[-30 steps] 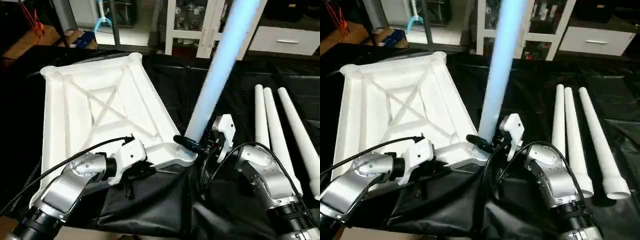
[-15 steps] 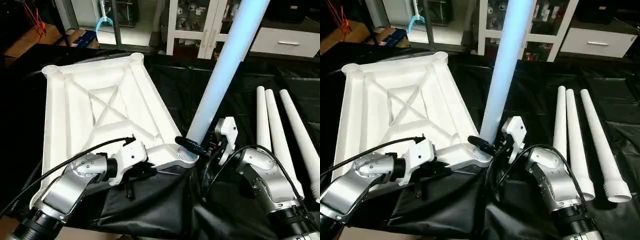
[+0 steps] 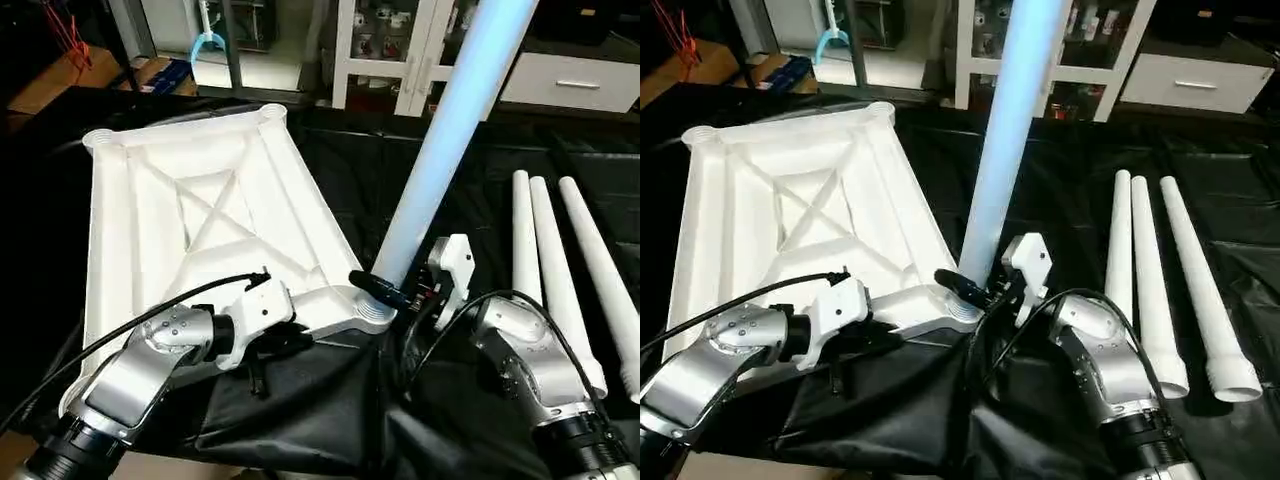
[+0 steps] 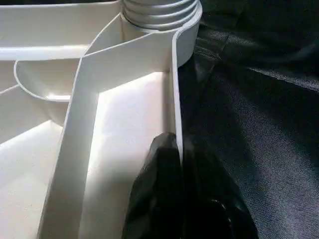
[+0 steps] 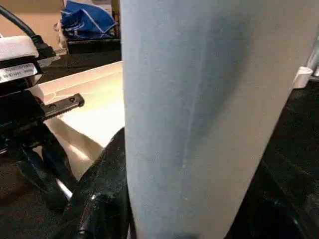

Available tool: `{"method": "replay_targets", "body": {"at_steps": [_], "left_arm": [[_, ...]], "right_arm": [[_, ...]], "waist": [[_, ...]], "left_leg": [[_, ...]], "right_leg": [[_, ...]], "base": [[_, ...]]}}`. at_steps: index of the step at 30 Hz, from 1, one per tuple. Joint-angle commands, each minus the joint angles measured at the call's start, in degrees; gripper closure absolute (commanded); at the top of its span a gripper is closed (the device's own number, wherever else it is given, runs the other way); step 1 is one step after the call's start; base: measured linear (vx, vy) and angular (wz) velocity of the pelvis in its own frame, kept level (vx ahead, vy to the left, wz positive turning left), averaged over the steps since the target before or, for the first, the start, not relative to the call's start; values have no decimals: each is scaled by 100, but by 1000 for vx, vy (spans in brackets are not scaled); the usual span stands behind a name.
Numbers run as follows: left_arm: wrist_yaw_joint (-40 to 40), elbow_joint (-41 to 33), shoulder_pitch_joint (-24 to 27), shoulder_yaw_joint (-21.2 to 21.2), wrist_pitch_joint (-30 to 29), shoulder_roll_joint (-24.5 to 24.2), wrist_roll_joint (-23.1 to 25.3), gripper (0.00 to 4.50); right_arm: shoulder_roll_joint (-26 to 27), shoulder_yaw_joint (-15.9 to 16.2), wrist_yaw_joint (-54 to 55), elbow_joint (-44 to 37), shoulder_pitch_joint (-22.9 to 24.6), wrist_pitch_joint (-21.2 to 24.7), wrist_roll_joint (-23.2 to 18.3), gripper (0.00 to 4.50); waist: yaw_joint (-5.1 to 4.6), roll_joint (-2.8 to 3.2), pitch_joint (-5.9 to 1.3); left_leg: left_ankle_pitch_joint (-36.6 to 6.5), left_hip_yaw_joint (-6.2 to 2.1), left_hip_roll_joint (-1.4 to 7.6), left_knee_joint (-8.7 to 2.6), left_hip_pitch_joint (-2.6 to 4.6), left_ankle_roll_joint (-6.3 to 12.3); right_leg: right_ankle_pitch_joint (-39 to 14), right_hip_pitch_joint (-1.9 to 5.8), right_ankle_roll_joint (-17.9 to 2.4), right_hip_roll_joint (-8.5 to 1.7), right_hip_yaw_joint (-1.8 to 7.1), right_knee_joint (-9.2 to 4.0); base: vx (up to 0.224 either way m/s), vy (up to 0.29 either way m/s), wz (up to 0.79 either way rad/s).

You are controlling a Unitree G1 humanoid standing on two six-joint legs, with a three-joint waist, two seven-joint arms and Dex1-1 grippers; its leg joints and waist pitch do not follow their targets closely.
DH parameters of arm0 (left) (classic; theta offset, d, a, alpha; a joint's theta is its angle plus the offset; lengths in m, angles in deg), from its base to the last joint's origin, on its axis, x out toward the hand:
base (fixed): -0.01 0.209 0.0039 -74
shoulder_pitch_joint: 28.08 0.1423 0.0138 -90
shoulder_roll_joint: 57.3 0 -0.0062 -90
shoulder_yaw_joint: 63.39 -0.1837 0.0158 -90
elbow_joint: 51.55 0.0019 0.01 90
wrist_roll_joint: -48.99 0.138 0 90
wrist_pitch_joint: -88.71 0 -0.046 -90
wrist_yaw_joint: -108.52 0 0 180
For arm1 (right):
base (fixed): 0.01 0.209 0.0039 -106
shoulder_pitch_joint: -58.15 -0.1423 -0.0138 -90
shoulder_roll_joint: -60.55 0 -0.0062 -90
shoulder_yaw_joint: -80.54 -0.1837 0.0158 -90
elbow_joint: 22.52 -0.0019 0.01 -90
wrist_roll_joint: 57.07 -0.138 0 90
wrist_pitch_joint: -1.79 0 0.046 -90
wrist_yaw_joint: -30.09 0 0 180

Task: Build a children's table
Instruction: Pick table leg

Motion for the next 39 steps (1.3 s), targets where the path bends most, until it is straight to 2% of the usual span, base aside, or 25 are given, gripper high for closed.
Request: {"method": "replay_targets", "body": {"at_steps": [1,4,14,24,28,33,37,39], "left_arm": [[117,162,148,-117,3,-27,-27,449],[126,146,156,-110,-9,-36,-30,450],[135,154,149,-96,-6,-45,-19,450],[137,138,154,-93,-31,-49,-21,450],[97,120,177,-83,-57,-28,-23,450],[5,87,193,-22,-117,13,-44,450],[-231,49,174,85,-276,145,-48,450],[-464,41,154,140,-421,286,-15,450]], "right_arm": [[-173,-126,520,1140,372,415,523,263],[-167,-129,457,1143,350,453,460,264],[-160,-128,507,1162,330,412,487,265],[-132,-147,546,1182,310,412,471,265],[-47,-235,958,1336,223,445,564,265],[71,-371,1464,1608,66,490,635,265],[259,-404,2026,1883,-157,438,811,265],[386,-455,2373,2026,-287,422,873,265]], "waist": [[-52,18,32],[-55,28,31],[-50,28,25],[-50,41,28],[-69,36,39],[-149,40,72],[-183,72,91],[-211,62,112]], "left_leg": [[-3226,-480,686,-571,184,-475],[-3261,-493,688,-587,177,-501],[-3147,-457,687,-583,188,-511],[-3145,-456,689,-587,191,-523],[-3234,-478,684,-595,171,-548],[-3748,-571,664,-633,134,-646],[-4197,-596,645,-665,163,-775],[-4444,-608,633,-691,157,-805]], "right_leg": [[-2889,-266,-547,-488,359,-613],[-2862,-257,-533,-491,351,-609],[-2524,-253,-603,-480,355,-603],[-2443,-249,-626,-478,352,-596],[-2610,-250,-616,-491,347,-592],[-3216,-259,-452,-494,301,-609],[-3266,-296,-371,-455,251,-625],[-3295,-291,-359,-429,201,-626]], "base": [[0,0,0],[0,0,0],[0,0,0],[0,0,0],[0,0,0],[0,0,0],[-39,21,-14],[-59,33,-19]]}}
